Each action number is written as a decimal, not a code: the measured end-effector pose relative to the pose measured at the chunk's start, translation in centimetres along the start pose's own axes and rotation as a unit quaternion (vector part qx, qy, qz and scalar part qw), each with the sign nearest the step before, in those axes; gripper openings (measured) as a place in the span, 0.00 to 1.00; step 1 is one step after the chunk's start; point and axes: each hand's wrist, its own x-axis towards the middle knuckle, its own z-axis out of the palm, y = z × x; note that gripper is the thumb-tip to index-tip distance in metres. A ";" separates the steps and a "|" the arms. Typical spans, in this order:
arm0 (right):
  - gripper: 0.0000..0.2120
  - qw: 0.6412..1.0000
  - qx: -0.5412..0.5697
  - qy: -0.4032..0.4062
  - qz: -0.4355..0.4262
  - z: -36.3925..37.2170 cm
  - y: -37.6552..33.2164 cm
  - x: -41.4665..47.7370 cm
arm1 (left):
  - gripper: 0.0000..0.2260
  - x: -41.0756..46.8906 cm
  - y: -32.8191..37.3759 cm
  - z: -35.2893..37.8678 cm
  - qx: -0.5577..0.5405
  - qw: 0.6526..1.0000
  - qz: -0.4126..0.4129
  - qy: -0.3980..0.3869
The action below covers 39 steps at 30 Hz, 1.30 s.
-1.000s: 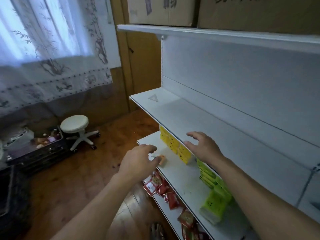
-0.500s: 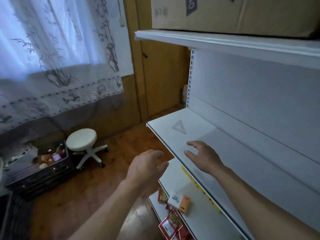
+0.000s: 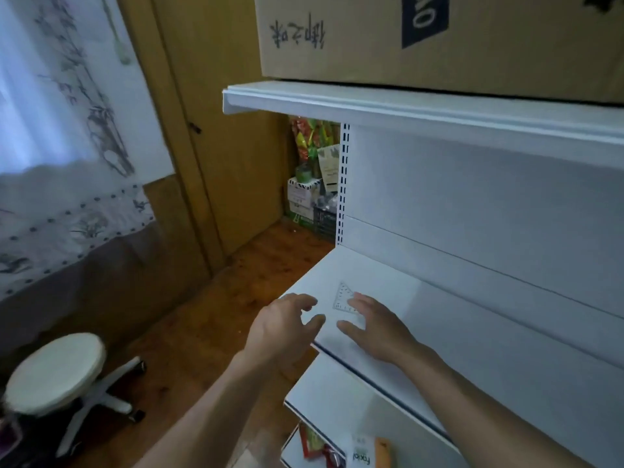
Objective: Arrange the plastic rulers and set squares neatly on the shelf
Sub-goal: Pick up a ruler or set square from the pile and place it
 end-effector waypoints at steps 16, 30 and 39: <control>0.23 0.982 -0.129 0.135 -0.036 8.2 -4.7 -0.6 | 0.18 4.3 -7.0 -1.1 -0.019 0.992 0.113 -0.058; 0.19 0.956 -0.199 0.205 -0.059 9.2 -4.7 -0.7 | 0.18 4.5 -7.5 -1.1 -0.042 0.987 0.115 -0.105; 0.09 0.945 -0.099 0.304 -0.073 6.7 -5.0 -0.8 | 0.18 5.5 -8.3 -1.2 -0.117 0.984 0.080 -0.111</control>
